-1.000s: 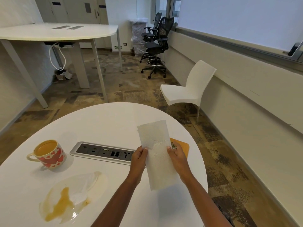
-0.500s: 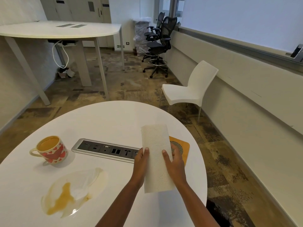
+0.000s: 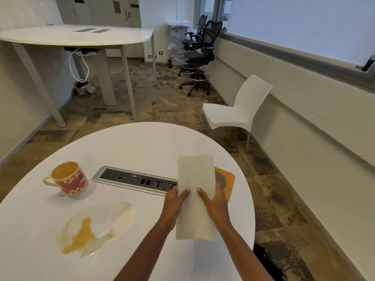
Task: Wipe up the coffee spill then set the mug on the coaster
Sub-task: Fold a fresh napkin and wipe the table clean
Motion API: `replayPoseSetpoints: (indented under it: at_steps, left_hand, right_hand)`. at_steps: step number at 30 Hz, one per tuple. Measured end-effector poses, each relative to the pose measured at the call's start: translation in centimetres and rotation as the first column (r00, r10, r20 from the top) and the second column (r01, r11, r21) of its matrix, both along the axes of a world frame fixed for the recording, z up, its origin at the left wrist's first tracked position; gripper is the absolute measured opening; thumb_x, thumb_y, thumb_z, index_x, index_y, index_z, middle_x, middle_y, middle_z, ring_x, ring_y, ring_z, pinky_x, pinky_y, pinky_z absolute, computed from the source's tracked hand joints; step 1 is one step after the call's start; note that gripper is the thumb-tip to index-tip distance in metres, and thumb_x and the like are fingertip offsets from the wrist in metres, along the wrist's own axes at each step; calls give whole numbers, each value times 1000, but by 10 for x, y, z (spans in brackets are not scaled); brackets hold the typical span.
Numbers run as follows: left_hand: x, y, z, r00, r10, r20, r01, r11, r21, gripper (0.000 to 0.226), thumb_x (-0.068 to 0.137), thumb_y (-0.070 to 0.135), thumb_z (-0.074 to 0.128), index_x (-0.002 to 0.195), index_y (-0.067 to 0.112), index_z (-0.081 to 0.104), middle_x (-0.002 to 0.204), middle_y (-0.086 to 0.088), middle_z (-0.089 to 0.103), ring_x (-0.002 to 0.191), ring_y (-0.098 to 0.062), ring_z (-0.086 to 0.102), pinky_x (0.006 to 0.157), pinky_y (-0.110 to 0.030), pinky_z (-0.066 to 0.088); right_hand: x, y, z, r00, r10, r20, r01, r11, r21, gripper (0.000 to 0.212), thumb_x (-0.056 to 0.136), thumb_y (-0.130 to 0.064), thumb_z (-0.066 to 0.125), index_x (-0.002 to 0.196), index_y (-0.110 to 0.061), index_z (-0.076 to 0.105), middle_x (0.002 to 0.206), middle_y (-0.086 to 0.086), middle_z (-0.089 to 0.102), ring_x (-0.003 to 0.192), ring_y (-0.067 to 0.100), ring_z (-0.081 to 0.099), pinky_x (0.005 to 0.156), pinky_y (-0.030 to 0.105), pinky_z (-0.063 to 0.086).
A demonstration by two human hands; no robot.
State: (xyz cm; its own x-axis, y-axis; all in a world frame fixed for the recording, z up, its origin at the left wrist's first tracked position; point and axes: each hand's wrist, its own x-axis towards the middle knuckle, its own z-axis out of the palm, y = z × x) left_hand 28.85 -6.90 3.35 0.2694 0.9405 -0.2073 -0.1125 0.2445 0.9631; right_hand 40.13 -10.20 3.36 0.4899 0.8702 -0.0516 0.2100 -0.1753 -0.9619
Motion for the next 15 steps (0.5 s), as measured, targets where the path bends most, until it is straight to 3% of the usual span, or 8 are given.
replayPoseSetpoints:
  at_steps: [3,6,8,11,15]
  left_hand:
    - [-5,-1,-4,1000,6,-14,-6,1000,-1,23,91,13,49,110,5,58,95,-5,67,80,-15,64,59,-17,53]
    - [-14,1,-3,1000,7,-24,-7,1000,0,17,92,14,48,102,8,59,89,-3,66,73,-12,64,55,-13,52]
    - [-24,4,-4,1000,-18,-25,19,1000,4,14,92,14,48,98,10,60,88,-4,67,69,-8,65,57,-15,53]
    - [-41,10,-6,995,-102,4,102,994,-22,14,89,13,53,101,12,61,90,-7,69,75,-15,66,65,-23,56]
    - [-65,17,-9,990,-135,46,138,988,-68,27,85,0,55,103,18,61,75,5,74,66,-9,68,59,-19,55]
  right_hand:
    - [0,-3,5,995,59,-86,-60,998,-14,41,91,-22,53,129,-14,41,113,3,54,99,18,55,78,25,50]
    - [6,-6,10,948,152,-280,-160,987,-3,24,90,-9,52,110,-22,52,105,9,59,94,22,58,76,28,52]
    - [11,-6,11,909,199,-367,-214,977,-1,29,88,0,51,103,-24,56,99,9,59,91,21,59,79,32,52]
    - [13,-4,11,869,227,-440,-255,967,-6,34,85,8,49,110,-14,57,91,9,58,84,20,60,76,30,52]
    - [2,1,11,826,215,-520,-250,968,2,32,85,12,48,101,-11,62,90,8,64,83,21,62,71,25,55]
